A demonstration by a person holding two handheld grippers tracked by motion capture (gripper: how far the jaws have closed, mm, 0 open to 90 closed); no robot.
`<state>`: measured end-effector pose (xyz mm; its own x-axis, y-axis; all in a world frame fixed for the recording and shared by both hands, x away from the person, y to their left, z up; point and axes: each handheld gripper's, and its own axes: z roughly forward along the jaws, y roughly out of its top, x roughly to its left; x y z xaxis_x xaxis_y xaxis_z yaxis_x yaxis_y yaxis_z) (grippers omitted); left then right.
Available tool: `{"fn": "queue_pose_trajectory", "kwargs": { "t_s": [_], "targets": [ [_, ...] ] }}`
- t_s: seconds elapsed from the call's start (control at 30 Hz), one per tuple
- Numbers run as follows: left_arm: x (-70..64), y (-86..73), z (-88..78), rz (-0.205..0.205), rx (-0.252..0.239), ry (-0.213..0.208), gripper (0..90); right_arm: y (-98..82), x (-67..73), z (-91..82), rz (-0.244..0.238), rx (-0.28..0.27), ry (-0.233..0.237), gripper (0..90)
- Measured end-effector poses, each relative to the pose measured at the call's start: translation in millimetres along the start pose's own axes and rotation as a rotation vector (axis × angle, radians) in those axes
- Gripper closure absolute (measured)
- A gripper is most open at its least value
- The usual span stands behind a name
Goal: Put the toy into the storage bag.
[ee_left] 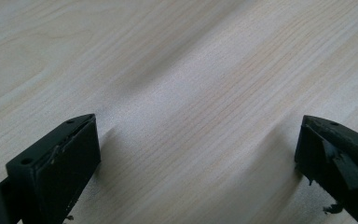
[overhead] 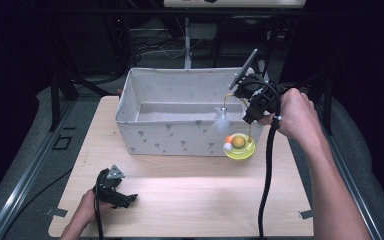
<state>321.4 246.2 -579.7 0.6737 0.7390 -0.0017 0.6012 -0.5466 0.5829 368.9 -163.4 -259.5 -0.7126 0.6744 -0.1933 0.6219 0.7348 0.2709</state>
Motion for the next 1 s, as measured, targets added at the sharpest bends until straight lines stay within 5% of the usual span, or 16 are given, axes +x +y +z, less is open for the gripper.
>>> {"fn": "queue_pose_trajectory", "kwargs": {
  "t_s": [1.0],
  "targets": [
    [0.2,-0.4,-0.6,0.0,0.003,-0.005,0.1,27.8,-8.0,-41.6,-0.009,-0.009,-0.034,87.5]
  ]
}}
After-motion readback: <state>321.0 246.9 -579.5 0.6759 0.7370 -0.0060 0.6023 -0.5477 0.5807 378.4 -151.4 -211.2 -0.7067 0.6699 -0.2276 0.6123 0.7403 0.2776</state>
